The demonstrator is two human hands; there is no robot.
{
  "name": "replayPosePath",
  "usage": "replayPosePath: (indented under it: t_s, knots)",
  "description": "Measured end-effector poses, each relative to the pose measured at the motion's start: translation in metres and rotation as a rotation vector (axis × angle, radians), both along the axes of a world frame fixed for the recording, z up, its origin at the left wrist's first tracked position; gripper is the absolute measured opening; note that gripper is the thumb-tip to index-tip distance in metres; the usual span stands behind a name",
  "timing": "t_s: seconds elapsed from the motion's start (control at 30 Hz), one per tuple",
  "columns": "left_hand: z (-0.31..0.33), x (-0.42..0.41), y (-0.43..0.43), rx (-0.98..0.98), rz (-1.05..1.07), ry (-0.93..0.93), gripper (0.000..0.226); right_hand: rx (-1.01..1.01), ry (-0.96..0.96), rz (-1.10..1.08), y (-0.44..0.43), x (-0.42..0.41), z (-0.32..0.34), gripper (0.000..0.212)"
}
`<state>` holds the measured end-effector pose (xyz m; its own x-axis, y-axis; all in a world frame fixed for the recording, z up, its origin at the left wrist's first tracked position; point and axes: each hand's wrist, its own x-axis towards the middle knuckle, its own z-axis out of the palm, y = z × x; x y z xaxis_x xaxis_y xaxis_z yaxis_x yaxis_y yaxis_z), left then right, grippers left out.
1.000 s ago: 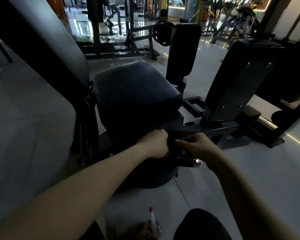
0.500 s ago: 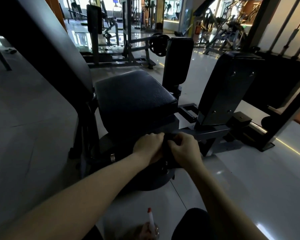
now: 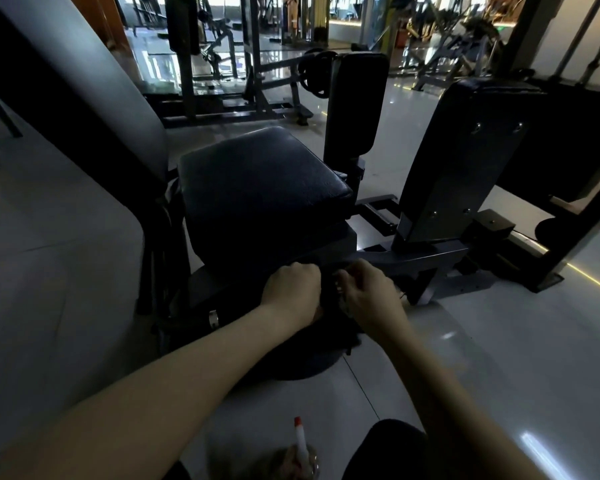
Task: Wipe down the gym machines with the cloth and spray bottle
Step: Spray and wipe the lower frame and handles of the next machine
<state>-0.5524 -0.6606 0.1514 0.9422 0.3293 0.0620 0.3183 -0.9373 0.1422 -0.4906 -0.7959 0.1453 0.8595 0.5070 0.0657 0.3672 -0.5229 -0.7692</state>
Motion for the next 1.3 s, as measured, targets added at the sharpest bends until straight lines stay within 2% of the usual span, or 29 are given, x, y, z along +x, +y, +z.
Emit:
replayPosePath:
  t_s: [0.1,0.2,0.27,0.3,0.4,0.47,0.53,0.57,0.63,0.7,0.73,0.83,0.93,1.0,1.07,1.13,1.2,1.23,1.3]
  knots:
    - [-0.001,0.017,0.020,-0.280,-0.063,0.123,0.010,0.105,0.180,0.090,-0.001,0.014,0.000,0.019]
    - [0.008,0.032,0.038,-0.645,-0.120,0.421,0.010,0.109,0.272,0.173,-0.003,0.023,0.006,0.019]
    - [0.012,0.035,0.041,-0.759,-0.115,0.450,0.012,0.100,0.298,0.197,-0.001,0.022,0.007,0.016]
    - [0.011,0.034,0.038,-0.739,-0.112,0.397,0.016,0.114,0.301,0.191,0.001,0.021,0.007,0.015]
    - [0.002,0.020,0.021,-0.516,-0.059,0.159,0.015,0.118,0.270,0.140,0.002,0.018,0.006,0.021]
    - [-0.014,0.007,0.008,-0.115,0.003,-0.064,0.008,0.093,0.266,0.131,0.002,0.019,0.007,0.022]
    - [-0.035,0.000,-0.002,0.302,0.031,-0.266,0.013,0.017,0.189,0.135,0.005,0.018,0.008,0.022]
    - [-0.044,-0.002,-0.004,0.404,0.038,-0.345,0.015,-0.024,0.138,0.124,0.008,0.015,0.006,0.023]
    - [-0.051,0.001,-0.007,0.412,0.027,-0.447,0.017,-0.082,0.049,0.068,0.017,0.008,0.001,0.025]
    - [-0.042,0.003,-0.008,0.283,0.025,-0.410,0.018,-0.141,-0.048,0.014,0.024,0.005,-0.003,0.026]
    - [-0.031,0.004,-0.007,0.194,0.021,-0.326,0.015,-0.172,-0.117,0.012,0.026,0.007,-0.004,0.027]
    - [-0.002,0.013,0.007,-0.197,-0.050,0.056,0.012,-0.269,-0.271,0.064,0.031,0.013,-0.001,0.027]
    - [0.029,0.027,0.016,-0.566,-0.093,0.371,0.027,-0.294,-0.259,0.123,0.033,0.018,0.003,0.026]
    - [0.036,0.027,0.014,-0.630,-0.076,0.403,0.036,-0.283,-0.195,0.149,0.034,0.020,0.004,0.027]
    - [0.031,0.021,0.007,-0.535,-0.038,0.293,0.036,-0.268,-0.115,0.170,0.033,0.024,0.007,0.029]
    - [0.017,0.009,0.000,-0.340,0.052,0.163,0.023,-0.237,-0.093,0.203,0.034,0.025,0.010,0.025]
    - [-0.004,-0.001,-0.007,-0.100,0.109,-0.064,0.013,-0.251,-0.144,0.195,0.039,0.026,0.018,0.021]
    - [-0.016,-0.004,-0.010,0.025,0.114,-0.193,0.013,-0.249,-0.175,0.172,0.042,0.027,0.025,0.023]
    - [-0.037,-0.006,-0.016,0.230,0.099,-0.332,0.019,-0.280,-0.260,0.146,0.050,0.027,0.031,0.025]
